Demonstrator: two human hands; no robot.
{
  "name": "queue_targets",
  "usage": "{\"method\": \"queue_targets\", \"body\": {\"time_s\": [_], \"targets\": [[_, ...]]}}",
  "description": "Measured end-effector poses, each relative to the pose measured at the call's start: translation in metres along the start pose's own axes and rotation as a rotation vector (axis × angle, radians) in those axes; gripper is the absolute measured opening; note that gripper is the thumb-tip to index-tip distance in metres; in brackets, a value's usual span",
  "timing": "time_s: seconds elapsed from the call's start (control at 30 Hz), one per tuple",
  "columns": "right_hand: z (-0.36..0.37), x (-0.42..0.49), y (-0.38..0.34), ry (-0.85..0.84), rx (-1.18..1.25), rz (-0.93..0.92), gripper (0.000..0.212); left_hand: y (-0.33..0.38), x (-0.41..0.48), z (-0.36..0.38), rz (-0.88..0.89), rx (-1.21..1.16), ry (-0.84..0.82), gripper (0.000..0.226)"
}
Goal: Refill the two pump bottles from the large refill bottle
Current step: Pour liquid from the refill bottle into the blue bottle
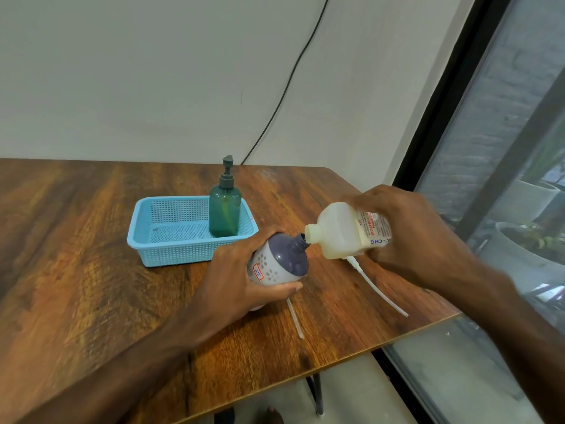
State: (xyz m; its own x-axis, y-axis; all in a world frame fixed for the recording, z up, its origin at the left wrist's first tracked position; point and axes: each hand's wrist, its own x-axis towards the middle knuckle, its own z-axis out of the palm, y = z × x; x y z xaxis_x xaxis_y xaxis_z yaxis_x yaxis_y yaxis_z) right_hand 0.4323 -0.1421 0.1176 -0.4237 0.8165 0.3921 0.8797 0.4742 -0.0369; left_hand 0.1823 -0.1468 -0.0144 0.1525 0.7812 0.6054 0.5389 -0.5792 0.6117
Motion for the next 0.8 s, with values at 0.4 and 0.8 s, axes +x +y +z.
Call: {"method": "queue_targets", "body": {"time_s": [0.4,0.8], "targets": [[0.0007,0.0003,0.0000,-0.036,0.006,0.048,0.076,-0.0004,-0.0002,-0.0001,0.008,-0.007,0.003,0.082],[-0.0034,-0.0017,-0.0051,-0.016,-0.004,0.009,0.076,0.0020,-0.0009,-0.0011,-0.005,-0.007,-0.010,0.080]]}}
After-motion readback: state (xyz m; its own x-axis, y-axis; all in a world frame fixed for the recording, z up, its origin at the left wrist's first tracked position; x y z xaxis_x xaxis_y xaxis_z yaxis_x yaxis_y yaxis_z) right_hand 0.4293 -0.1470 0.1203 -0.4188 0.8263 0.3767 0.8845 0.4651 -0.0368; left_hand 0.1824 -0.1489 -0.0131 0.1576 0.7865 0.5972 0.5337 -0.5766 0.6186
